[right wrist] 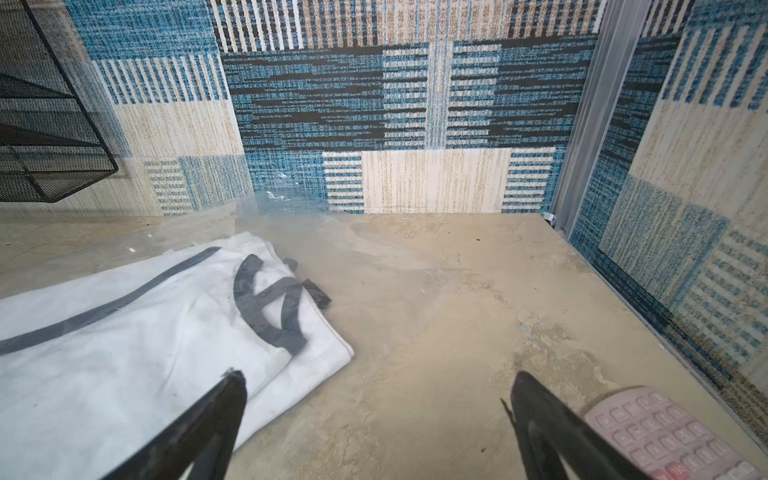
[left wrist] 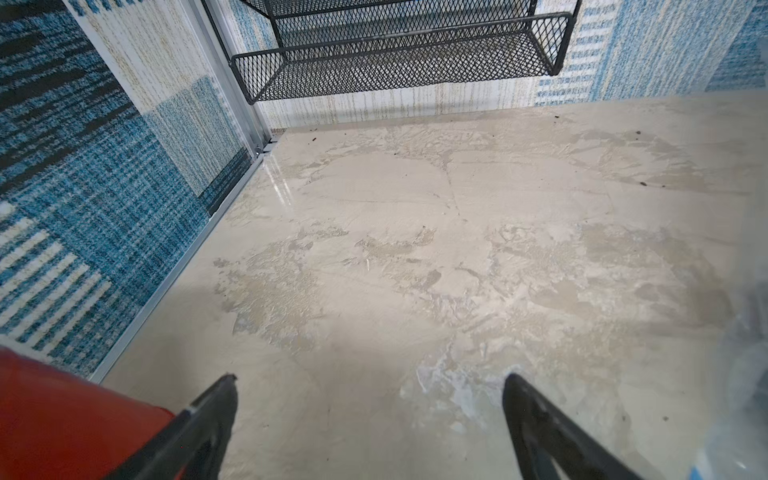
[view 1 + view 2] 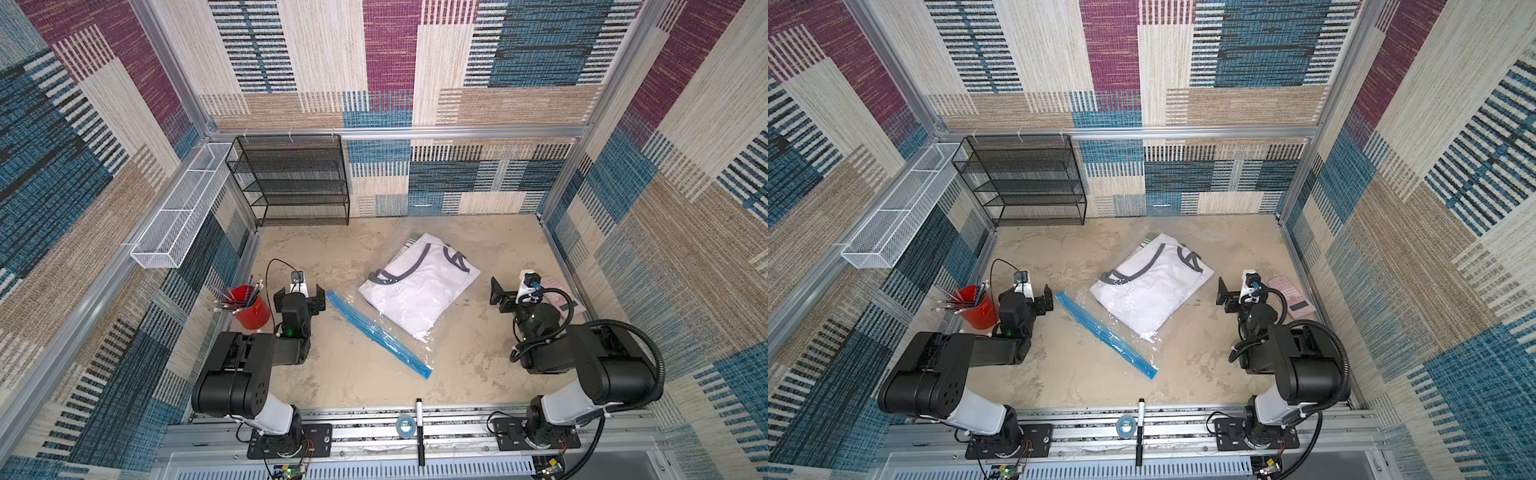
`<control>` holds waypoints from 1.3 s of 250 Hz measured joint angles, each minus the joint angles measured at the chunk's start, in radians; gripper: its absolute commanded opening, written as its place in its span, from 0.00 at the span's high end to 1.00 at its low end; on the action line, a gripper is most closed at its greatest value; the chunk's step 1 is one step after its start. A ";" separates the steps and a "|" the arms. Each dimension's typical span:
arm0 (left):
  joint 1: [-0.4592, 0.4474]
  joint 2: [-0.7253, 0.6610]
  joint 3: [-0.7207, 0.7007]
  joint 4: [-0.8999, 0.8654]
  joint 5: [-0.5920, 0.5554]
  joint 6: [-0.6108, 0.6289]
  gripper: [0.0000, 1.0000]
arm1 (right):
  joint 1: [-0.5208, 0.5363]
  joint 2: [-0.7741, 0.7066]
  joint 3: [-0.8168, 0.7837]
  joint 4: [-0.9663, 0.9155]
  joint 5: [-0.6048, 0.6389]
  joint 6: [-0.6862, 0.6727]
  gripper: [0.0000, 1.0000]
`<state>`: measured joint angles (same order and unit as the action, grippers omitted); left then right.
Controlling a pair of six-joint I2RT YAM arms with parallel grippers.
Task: Take the tank top out of the vacuum bag
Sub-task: Open the vacuum bag at the center of the board.
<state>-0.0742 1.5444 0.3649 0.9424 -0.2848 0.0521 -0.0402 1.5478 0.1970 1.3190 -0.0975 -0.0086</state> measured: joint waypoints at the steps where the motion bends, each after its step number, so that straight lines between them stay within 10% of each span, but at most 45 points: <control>1: 0.000 0.000 0.000 0.000 0.000 0.000 0.01 | 0.000 0.000 0.000 0.000 0.000 0.000 0.01; 325: 0.006 -0.002 0.009 0.002 0.000 -0.004 0.00 | 0.000 -0.002 -0.005 0.031 0.005 -0.002 0.01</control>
<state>-0.0677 1.5429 0.3740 0.9447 -0.2848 0.0483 -0.0402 1.5455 0.1917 1.3499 -0.0921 -0.0109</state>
